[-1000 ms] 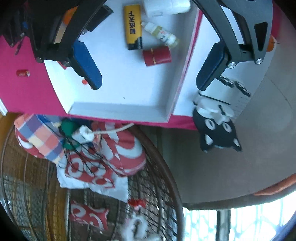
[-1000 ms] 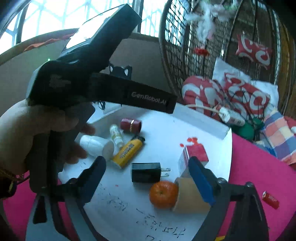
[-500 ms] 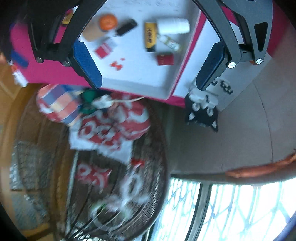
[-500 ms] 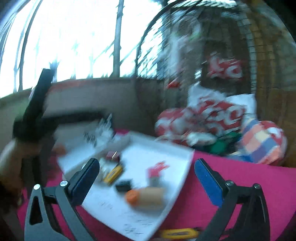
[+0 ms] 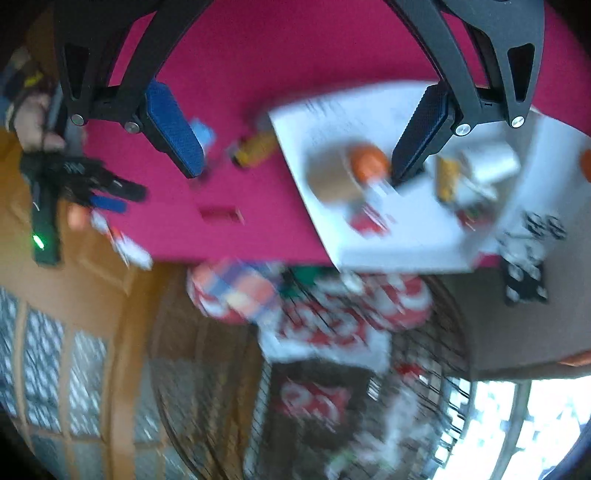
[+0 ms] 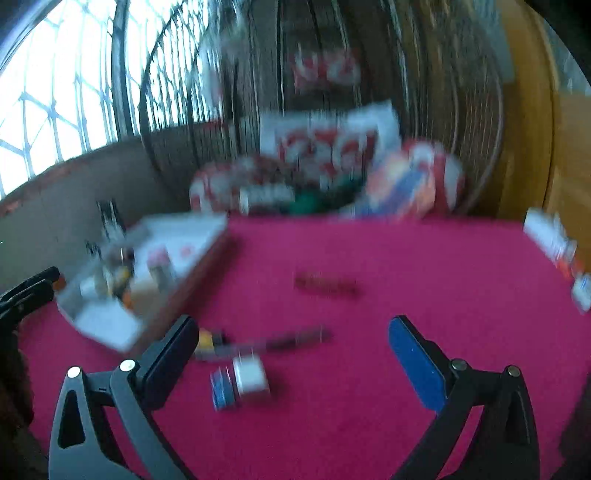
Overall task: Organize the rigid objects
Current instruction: 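Grasp the blue binder clip with the left tool while the right tool grasps the white charger plug, then carry the blue binder clip and white charger plug into the white tray and open both tools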
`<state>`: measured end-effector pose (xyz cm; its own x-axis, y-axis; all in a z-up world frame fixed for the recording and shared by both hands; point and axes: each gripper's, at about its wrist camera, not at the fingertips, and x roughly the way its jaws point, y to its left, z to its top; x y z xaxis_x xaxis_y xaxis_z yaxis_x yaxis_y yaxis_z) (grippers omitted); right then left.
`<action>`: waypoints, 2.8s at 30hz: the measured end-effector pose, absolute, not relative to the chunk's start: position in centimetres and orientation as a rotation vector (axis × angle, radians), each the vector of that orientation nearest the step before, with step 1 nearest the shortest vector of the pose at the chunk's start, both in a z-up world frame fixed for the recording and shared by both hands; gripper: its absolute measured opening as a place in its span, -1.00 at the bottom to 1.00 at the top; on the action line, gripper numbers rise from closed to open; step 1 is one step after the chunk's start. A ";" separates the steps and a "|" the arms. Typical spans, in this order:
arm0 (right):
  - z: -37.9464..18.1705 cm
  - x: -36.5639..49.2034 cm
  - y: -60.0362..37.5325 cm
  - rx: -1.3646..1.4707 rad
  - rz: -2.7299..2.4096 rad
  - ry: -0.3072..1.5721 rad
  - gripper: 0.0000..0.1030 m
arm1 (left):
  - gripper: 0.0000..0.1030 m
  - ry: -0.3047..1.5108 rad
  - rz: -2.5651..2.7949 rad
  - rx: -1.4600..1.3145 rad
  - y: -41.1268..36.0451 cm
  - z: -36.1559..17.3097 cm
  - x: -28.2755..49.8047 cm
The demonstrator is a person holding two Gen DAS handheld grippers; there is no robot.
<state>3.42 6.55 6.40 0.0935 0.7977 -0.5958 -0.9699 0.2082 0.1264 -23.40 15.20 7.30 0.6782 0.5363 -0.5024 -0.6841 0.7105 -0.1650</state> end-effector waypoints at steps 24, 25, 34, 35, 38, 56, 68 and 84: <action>1.5 0.6 9.7 -0.537 1.451 0.770 -0.48 | 0.99 0.658 0.464 -0.302 9.9 3.3 -17.3; 1.5 0.6 9.7 -0.538 1.453 0.771 -0.50 | 0.99 0.664 0.455 -0.295 9.9 3.2 -16.9; 1.5 7.4 5.5 -0.358 1.299 0.855 -0.50 | 0.63 0.726 0.402 -0.250 10.6 2.0 -10.2; 1.5 7.9 5.1 -0.335 1.297 0.867 -0.50 | 0.64 0.734 0.405 -0.241 10.8 1.8 -9.6; 1.5 8.6 4.6 -0.287 1.307 0.897 -0.50 | 0.63 0.773 0.403 -0.241 11.5 1.2 -7.9; 1.4 9.0 4.6 -0.252 1.339 0.933 -0.49 | 0.05 0.857 0.341 -0.193 11.8 0.4 -6.3; 1.9 7.7 4.9 -0.297 1.340 0.888 -0.50 | -0.40 0.780 0.373 -0.222 10.9 2.0 -8.0; 9.1 4.1 3.8 -0.168 1.462 0.684 -0.49 | -0.40 0.610 0.513 -0.283 12.1 7.4 -13.1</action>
<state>4.05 3.79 9.06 -0.0408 0.8537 -0.5192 -0.9457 0.1347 0.2958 -13.07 12.10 7.40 0.7010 0.3730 -0.6079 -0.5354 0.8383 -0.1030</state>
